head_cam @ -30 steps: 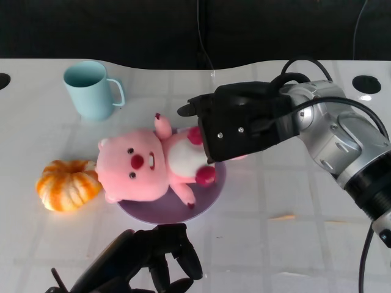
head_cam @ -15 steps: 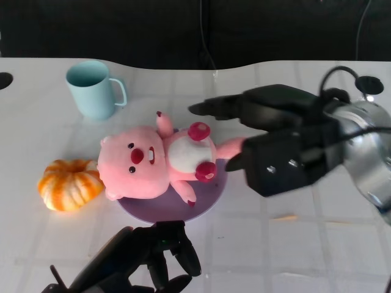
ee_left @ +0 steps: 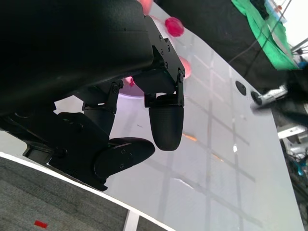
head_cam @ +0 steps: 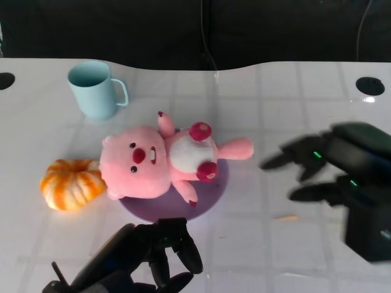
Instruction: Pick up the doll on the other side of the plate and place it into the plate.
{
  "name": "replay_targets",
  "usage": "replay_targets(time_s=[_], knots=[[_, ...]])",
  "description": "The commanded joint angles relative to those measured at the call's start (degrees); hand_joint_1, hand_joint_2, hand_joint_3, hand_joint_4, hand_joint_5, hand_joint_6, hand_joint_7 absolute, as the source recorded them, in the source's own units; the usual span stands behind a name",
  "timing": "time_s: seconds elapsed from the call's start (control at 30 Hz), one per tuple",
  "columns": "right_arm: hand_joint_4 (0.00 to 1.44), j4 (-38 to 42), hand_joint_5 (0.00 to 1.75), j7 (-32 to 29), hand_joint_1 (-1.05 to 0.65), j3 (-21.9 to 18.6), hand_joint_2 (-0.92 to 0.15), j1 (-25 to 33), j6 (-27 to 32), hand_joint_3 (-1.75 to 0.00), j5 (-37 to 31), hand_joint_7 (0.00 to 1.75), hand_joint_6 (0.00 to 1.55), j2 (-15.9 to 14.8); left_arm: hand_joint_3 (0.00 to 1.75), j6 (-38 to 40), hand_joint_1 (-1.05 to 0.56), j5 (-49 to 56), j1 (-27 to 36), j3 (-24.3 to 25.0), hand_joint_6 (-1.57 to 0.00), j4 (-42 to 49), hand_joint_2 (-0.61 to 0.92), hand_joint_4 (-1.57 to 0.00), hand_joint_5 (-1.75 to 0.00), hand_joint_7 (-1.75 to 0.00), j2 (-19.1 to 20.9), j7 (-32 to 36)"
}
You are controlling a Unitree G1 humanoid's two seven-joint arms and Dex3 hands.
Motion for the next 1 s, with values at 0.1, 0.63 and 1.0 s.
replay_targets(time_s=[0.1, 0.63, 1.0], knots=[[1.09, -3.51, 0.49, -0.66, -0.22, -3.43, -0.92, 7.45, -0.43, -0.08, 1.9, 0.16, 0.97, -2.48, 0.89, 0.46, -0.18, -0.32, 0.26, 0.29, -0.69, -1.09, 0.63, -0.7, -1.75, -1.35, 0.5, 0.15], [0.89, -6.52, 1.31, -8.55, 0.02, -0.75, -0.73, 17.91, 2.07, -0.52, -3.91, 0.38, 1.15, 1.7, 0.91, -0.09, -0.2, -2.58, 0.07, 3.36, -0.67, -0.81, 0.61, -0.64, -1.75, -1.36, 3.83, -1.44], [0.92, -1.84, 1.62, -12.81, -0.04, 1.9, -0.37, 17.03, -1.41, -1.27, -7.08, 1.17, 0.94, 1.68, 0.87, 0.25, -0.19, -3.65, 0.37, 4.01, -0.65, 0.08, 0.63, -0.63, -1.75, -1.38, 4.25, -2.08]])
